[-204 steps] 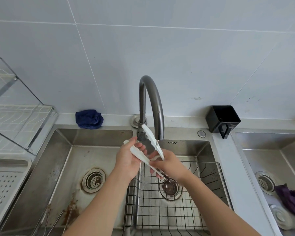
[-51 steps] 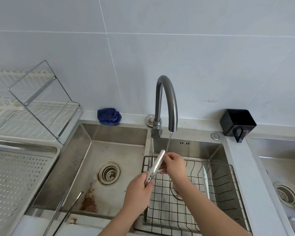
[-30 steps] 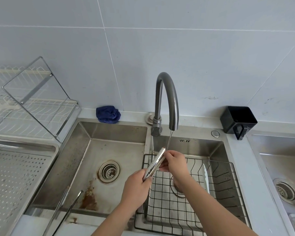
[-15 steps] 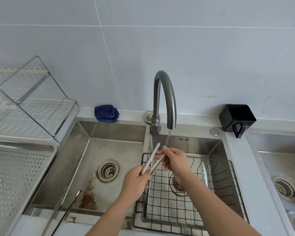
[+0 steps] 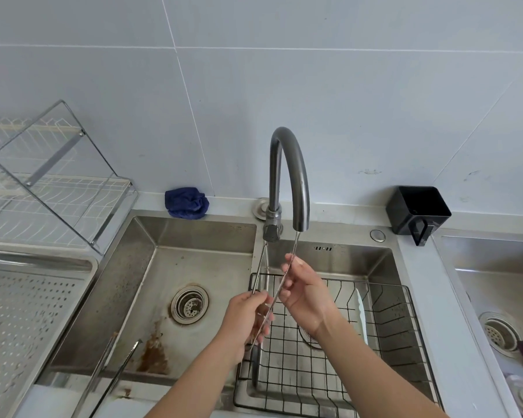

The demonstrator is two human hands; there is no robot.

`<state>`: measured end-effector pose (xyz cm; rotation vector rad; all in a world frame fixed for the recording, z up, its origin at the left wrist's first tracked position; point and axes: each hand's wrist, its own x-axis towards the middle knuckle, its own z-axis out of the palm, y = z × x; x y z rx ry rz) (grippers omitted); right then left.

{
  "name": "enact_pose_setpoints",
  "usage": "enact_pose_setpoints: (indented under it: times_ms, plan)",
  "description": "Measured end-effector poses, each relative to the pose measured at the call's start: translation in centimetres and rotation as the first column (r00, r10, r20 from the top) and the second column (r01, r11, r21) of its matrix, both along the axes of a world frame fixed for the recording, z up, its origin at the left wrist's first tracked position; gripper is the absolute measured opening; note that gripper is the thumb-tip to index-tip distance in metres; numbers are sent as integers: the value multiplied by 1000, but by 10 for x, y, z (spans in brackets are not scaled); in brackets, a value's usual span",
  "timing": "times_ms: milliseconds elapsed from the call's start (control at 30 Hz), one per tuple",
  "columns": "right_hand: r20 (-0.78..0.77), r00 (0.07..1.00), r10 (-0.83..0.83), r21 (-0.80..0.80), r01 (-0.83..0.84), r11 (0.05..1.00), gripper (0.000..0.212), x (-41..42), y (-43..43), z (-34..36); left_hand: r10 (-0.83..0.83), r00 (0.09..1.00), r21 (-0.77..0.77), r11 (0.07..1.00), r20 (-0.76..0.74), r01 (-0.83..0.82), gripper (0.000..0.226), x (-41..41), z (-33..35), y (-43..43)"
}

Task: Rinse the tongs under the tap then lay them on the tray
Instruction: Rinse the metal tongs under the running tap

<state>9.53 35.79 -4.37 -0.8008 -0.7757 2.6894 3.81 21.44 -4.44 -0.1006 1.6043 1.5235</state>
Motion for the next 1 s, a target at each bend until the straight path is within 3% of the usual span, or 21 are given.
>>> enact_pose_setpoints:
  times_ms: [100, 167, 333, 467, 600, 667, 800, 867, 933, 1000]
  plan:
    - [223, 975, -15, 317, -58, 947, 35, -5, 5, 4, -17, 1000, -10, 1000, 15, 18, 24, 1, -4, 3]
    - [247, 968, -37, 413, -70, 908, 38, -7, 6, 6, -28, 999, -21, 999, 18, 28, 28, 5, -7, 5]
    - [41, 994, 105, 346, -112, 932, 13, -1, -2, 8, 24, 999, -9, 1000, 37, -24, 37, 7, -11, 8]
    - [245, 969, -36, 509, -97, 855, 29, -7, -1, 13, 14, 1000, 7, 1000, -8, -14, 32, 7, -8, 10]
    - [156, 987, -37, 467, -41, 884, 14, -8, -7, 18, 44, 999, 18, 999, -10, -44, 25, 7, -6, 15]
    - [199, 980, -24, 535, -87, 840, 12, -8, -8, 16, 40, 999, 14, 999, -12, -40, 19, 6, -6, 14]
    - [306, 945, -113, 572, -87, 816, 41, -13, -1, 20, 22, 998, 36, 999, -51, -20, 7, 15, -6, 15]
    - [377, 912, -161, 668, -147, 729, 31, -15, 0, 20, 40, 988, 1, 999, -152, -40, 8, 18, -7, 19]
    - [455, 863, -221, 813, -300, 500, 16, -13, 0, 13, 46, 956, -63, 996, -290, -67, 12, 15, -8, 19]
    - [434, 853, -290, 869, -311, 386, 9, -7, -2, 9, 3, 905, -121, 991, -424, -60, 11, 11, -7, 18]
